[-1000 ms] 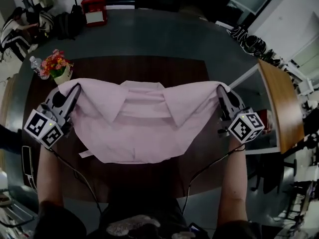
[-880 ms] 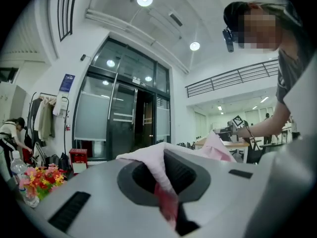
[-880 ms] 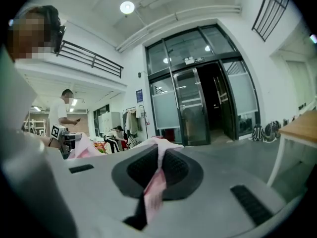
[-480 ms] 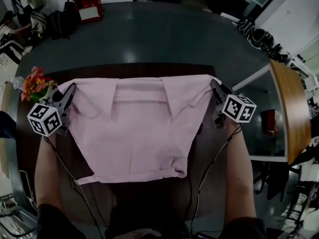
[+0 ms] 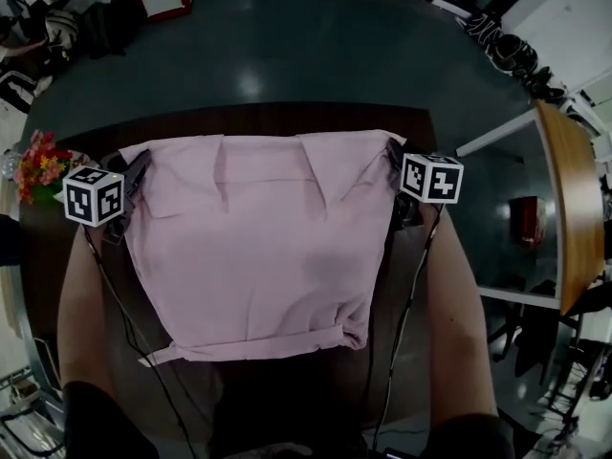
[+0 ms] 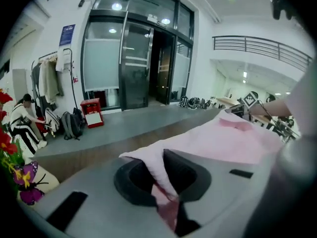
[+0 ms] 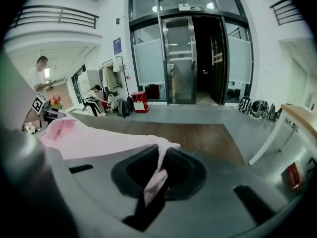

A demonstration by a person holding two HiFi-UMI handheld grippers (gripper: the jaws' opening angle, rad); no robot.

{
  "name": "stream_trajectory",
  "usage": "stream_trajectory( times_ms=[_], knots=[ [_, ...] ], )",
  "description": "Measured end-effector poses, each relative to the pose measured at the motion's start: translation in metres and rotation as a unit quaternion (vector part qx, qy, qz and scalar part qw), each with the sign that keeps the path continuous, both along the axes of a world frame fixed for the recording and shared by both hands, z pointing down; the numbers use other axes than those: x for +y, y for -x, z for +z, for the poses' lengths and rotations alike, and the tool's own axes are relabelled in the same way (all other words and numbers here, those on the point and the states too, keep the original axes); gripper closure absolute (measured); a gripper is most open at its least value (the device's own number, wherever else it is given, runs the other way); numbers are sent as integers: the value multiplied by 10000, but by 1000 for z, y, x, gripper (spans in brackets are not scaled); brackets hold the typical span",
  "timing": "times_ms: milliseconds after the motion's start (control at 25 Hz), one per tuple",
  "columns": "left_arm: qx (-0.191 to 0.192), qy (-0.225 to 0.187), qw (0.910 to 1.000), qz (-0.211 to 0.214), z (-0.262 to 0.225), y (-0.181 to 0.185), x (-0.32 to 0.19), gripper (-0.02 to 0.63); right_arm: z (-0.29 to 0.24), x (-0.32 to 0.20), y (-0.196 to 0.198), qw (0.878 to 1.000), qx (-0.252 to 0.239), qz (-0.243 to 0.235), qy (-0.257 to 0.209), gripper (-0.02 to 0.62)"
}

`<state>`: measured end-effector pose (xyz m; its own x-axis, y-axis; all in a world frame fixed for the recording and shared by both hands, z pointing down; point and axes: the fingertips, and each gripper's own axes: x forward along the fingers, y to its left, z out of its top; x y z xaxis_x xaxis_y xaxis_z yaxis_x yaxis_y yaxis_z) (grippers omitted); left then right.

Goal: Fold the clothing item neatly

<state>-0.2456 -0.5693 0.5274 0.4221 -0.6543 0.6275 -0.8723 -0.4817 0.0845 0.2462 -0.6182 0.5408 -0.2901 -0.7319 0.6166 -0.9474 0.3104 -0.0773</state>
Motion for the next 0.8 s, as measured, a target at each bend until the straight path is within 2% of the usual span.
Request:
stream_trajectory(
  times_ms=[80, 120, 200, 240, 280, 360, 440, 480, 560, 640, 720, 800],
  knots=[
    [-38, 113, 9999, 120, 4, -4, 2, 554, 1, 0, 2, 9999, -88, -75, -12, 579],
    [-7, 176, 9996, 198, 4, -7, 4, 493, 0, 1, 3, 9998, -162, -127, -22, 537],
    [54, 247, 9992, 306, 3, -11, 9, 415, -3, 4, 4, 9994, -278, -182, -57, 434],
    [44, 206, 9994, 288, 1, -10, 11, 380, -7, 6, 2, 9994, -273, -159, -115, 401],
    [11, 108, 9997, 212, -2, -6, 13, 376, -11, 9, -1, 9995, -208, -92, -203, 372],
    [11, -127, 9999, -33, -11, 5, 18, 374, -19, 15, -14, 9991, 42, 139, -389, 367],
    [193, -307, 9990, -252, -23, 12, 29, 374, -31, 27, -25, 9976, 181, 387, -544, 367],
    [310, -416, 9981, -333, -31, 13, 37, 376, -39, 35, -27, 9967, 94, 499, -638, 368],
    [585, -656, 9953, -405, -50, 7, 58, 376, -62, 56, -25, 9926, -395, 715, -902, 368],
    [1027, -810, 9909, -301, -72, -9, 84, 376, -91, 82, -17, 9843, -852, 914, -1249, 368],
    [1431, -963, 9848, -183, -93, -28, 112, 376, -119, 112, 2, 9786, -1003, 865, -1573, 368],
    [1664, -1078, 9801, -99, -110, -47, 145, 376, -145, 146, 26, 9748, -1089, 662, -1832, 370]
  ],
)
